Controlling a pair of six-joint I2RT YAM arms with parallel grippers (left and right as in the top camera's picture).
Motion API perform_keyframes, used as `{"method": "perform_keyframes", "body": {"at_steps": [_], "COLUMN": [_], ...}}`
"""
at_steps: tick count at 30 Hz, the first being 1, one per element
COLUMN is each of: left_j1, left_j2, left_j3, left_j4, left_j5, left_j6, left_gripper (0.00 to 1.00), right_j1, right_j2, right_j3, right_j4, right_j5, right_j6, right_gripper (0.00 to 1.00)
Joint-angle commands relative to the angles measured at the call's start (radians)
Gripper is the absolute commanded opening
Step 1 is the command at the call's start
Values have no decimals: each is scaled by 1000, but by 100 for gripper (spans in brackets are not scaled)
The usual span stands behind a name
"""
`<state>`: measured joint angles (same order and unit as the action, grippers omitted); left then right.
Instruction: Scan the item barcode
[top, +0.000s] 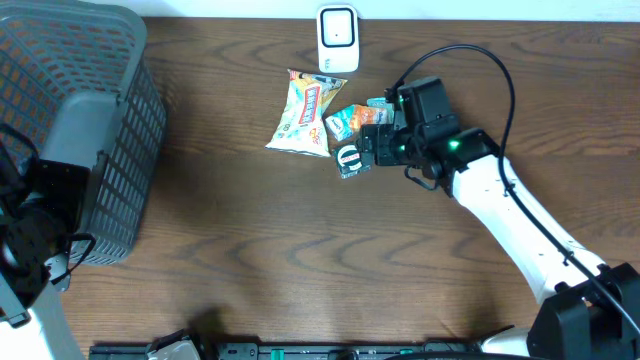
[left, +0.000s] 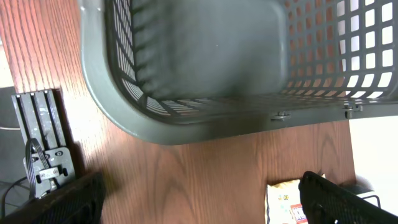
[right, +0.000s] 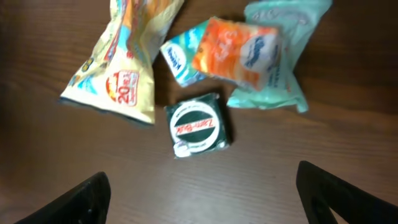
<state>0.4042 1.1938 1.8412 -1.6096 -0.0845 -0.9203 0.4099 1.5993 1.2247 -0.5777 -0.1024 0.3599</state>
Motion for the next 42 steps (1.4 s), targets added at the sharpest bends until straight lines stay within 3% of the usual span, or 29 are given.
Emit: {"method": "perform_keyframes", "body": {"at_steps": [1, 9, 15, 21, 23, 28, 36, 42], "left_j1": [5, 5, 5, 5, 5, 5, 5, 5], "left_j2": [1, 1, 1, 1, 1, 1, 1, 1], "left_j3": [6, 6, 6, 6, 7, 6, 7, 6], "left_j4": [-47, -47, -47, -47, -47, -47, -47, -47], "left_j5": [-10, -10, -10, -10, -10, -10, -10, -10], "left_j6": [-5, -5, -5, -5, -5, -5, -5, -5], "left_gripper": [97, 98, 98, 98, 98, 98, 98, 98], "right_j1": [3, -17, -53, -90, -90, -87, -88, -88], "right_j2": [3, 3, 10, 33, 39, 41, 56, 172], "right_j3": [78, 340, 486, 487, 487, 487, 480, 476], "right_j4": [2, -46, -143, -301, -330, -348, -238, -178], "right_j5": [116, 138, 138, 137, 137, 137, 144, 153], "right_j6": [-10, -98, -115, -114, -114, -114, -114, -114], "right_gripper": [84, 75, 75, 82, 99, 99, 99, 99]}}
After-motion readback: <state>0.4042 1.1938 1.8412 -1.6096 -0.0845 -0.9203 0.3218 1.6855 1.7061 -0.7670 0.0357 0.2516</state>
